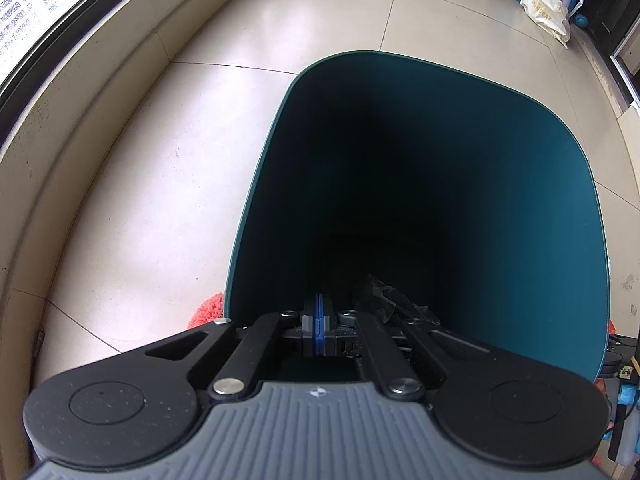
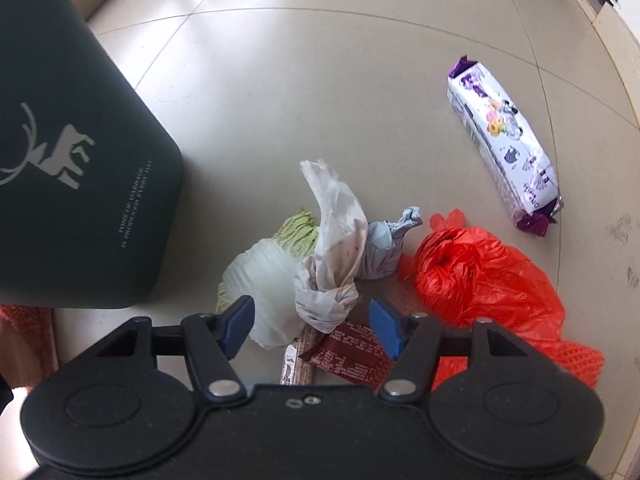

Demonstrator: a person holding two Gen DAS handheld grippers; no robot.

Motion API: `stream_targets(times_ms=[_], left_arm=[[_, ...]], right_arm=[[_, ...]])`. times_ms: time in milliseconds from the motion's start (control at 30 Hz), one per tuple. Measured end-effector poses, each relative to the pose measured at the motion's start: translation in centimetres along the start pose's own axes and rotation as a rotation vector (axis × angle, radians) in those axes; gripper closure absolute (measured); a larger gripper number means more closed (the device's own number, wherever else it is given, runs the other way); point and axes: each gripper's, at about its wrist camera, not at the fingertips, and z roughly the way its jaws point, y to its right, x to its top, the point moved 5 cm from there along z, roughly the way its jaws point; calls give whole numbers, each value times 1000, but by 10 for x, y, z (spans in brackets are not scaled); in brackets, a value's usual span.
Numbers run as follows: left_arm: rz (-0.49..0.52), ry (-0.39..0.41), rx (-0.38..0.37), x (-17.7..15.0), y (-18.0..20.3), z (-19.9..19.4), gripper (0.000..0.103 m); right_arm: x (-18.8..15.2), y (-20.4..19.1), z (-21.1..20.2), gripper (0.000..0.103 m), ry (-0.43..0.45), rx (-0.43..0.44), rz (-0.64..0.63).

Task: Collect trash
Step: 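Return the right tool to the pile and grasp the white tissue, then lift the white tissue into the bin and open the right tool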

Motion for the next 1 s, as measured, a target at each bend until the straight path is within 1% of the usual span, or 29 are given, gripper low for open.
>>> stream_targets(times_ms=[33,200,233,333,367,433,533,633,700,800,833,900,1000], left_arm=[[0,0,-1,0,0,0,103],[11,4,6,-1,3,-1,103],[11,4,8,-1,3,-1,103],[9,4,9,-1,4,-1,103],[10,5,10,-1,4,-1,103],[10,6,13,-1,4,-2,103],[15,8,22,-1,5,-2,103],[14,9,24,-2,6,-3,103],[10,9,22,-1,5,-3,103],[7,11,22,-1,5,-3,103],[8,12,23,-1,5,-4,103],[12,12,25,-2,6,-4,103],[9,9,23,-1,5,-4,103]], right_arm=[[-1,2,7,42,-9,2,19],[-1,10,26,43,-38,20,81],[-1,11,29,45,-47,35,92],[-1,10,34,57,-57,29,102],[-2,10,35,63,-58,23,103],[-4,12,34,71,-60,13,108],[-5,15,29,79,-47,9,101],[-6,16,20,84,-30,8,99],[-7,15,8,86,-17,12,94],[-4,9,-23,86,17,12,61],[-1,6,-40,86,32,25,45],[6,-2,-72,86,64,22,9],[18,-19,-125,86,137,56,-44]])
